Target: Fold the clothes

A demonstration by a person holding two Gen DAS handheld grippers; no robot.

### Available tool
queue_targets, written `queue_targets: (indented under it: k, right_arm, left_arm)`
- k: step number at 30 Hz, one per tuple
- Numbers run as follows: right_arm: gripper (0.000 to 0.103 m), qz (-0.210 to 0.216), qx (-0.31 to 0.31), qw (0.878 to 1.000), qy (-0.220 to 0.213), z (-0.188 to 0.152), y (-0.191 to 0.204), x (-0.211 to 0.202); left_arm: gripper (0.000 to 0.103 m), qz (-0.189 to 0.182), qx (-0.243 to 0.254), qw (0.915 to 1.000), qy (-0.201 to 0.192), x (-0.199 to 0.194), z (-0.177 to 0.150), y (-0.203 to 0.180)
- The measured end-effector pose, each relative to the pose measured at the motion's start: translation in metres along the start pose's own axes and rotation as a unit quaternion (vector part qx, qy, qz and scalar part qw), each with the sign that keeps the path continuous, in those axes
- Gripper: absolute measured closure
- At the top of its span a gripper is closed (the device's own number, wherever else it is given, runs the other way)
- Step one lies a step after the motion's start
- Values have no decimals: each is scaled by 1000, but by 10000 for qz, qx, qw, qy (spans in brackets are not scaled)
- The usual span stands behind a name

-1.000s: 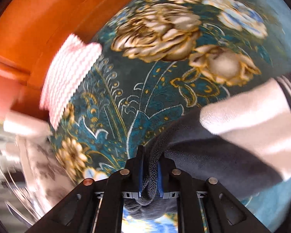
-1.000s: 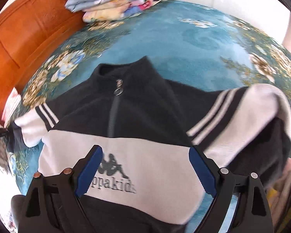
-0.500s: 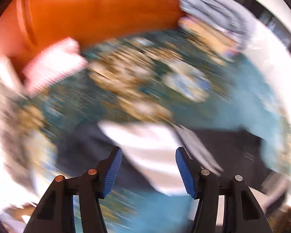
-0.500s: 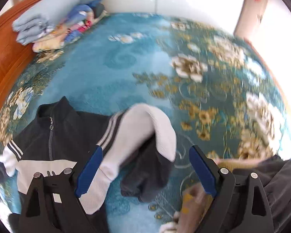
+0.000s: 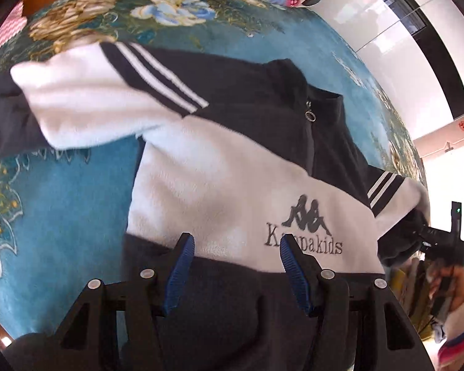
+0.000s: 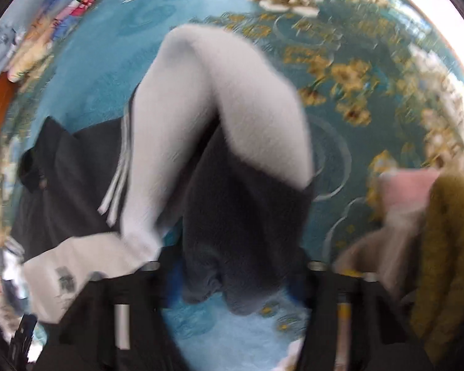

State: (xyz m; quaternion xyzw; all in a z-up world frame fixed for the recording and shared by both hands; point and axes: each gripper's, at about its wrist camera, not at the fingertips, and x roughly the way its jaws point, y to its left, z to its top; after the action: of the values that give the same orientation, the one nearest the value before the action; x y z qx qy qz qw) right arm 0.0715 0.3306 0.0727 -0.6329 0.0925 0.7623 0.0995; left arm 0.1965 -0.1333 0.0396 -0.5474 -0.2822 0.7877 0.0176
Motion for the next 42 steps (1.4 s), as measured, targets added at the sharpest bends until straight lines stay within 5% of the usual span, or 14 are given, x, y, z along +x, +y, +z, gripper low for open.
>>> queue_targets:
  k: [2,6,10,12,14,22,24,27,31,36,42]
  right_arm:
    - [77,-410,-206,9988,-161,14,0,-11]
    - [82,-1404,-787,9860,-428,49,-3,-36]
    - [82,-2736,-1388,9508,-432,87,-14,-42]
    - [72,-2868,-1163,9502,-374,98,-25,-42]
    - [28,-2998,-937,9489,-317,109,-35,-41]
    - [24,-2893,-734,9472,-1175,126,-25,-79]
    - [24,-2479,-572,9546,-1551,122,-19,-98]
    - [24,-1079,-674,9777,-1669,91,4,-113]
    - [24,670,-1458,9816,-1030,11,57,-91]
    - [24,1148,-2434,9630,-159,-91,100,-37]
    - [24,1657,-1444,9748,390,-139,67,1]
  left_arm:
    - [41,-124,-164,9998,-14,1,0,9]
    - [41,-294,-363,9988,-118,-2,0,19]
    - [41,-411,-526,9978,-64,1,-5,25]
    - [41,-490,-641,9967,-58,3,-6,29]
    - [41,-581,-768,9954,-38,5,-7,35]
    - [41,-665,-881,9939,-20,6,-7,37]
    - [41,-692,-913,9934,-36,5,-7,39]
    - [41,-677,-933,9933,-84,0,-7,39]
    - [41,-519,-776,9956,-128,-11,-8,34]
    - [41,-331,-781,9961,-260,-37,-14,42]
    - [41,-559,-1486,9864,-435,-60,-28,78]
